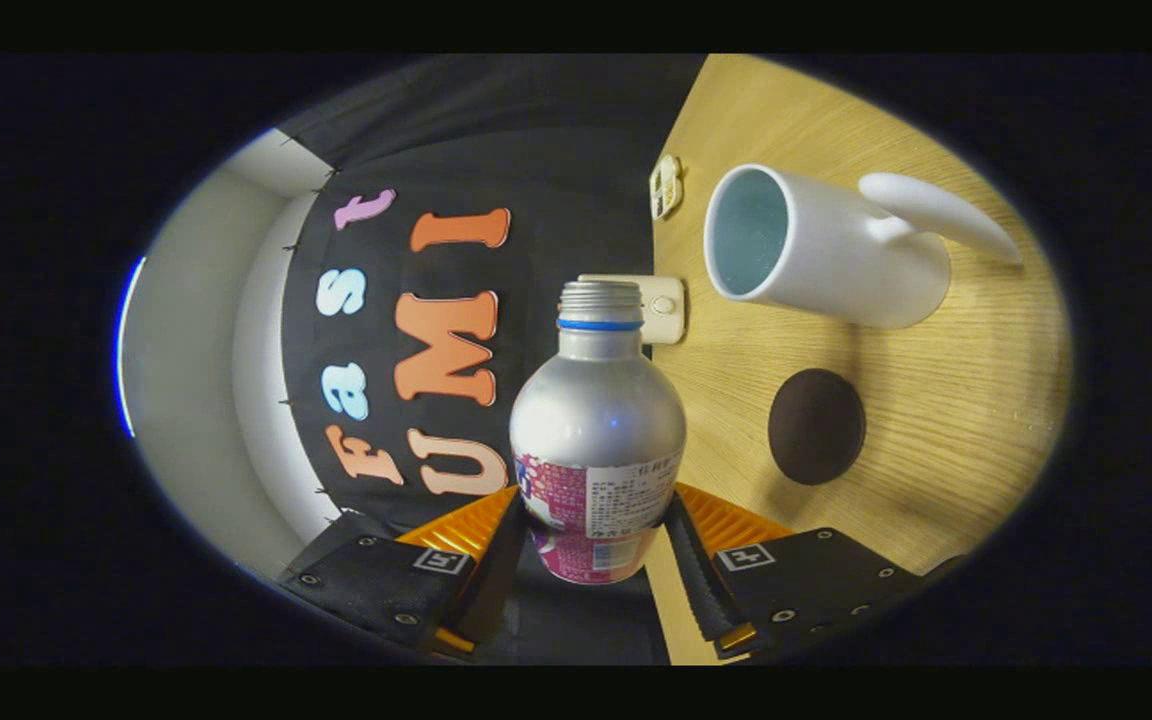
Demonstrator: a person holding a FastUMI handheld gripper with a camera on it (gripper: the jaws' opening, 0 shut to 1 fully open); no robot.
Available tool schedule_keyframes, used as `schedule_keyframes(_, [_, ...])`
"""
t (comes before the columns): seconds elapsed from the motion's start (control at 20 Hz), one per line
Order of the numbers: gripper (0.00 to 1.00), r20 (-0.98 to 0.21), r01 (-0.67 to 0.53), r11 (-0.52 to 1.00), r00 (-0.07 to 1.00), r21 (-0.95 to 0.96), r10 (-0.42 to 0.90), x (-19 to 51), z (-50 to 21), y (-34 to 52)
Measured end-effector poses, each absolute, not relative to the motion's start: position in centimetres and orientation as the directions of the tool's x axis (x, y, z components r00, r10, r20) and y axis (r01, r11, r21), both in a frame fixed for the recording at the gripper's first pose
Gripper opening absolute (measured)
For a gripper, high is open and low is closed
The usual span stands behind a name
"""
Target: Take the bottle from table, then pour the juice into the cup, finally place the bottle on the coaster
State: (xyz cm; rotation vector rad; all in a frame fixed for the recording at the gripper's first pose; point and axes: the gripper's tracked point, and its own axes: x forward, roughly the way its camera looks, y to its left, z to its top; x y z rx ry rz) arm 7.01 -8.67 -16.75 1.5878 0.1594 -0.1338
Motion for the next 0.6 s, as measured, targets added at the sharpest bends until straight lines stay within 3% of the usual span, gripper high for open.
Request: schedule_keyframes(0.6, [0.74, -0.183, 0.177, -0.270, 0.983, 0.946, 0.003, 7.3, -15.6, -9.9])
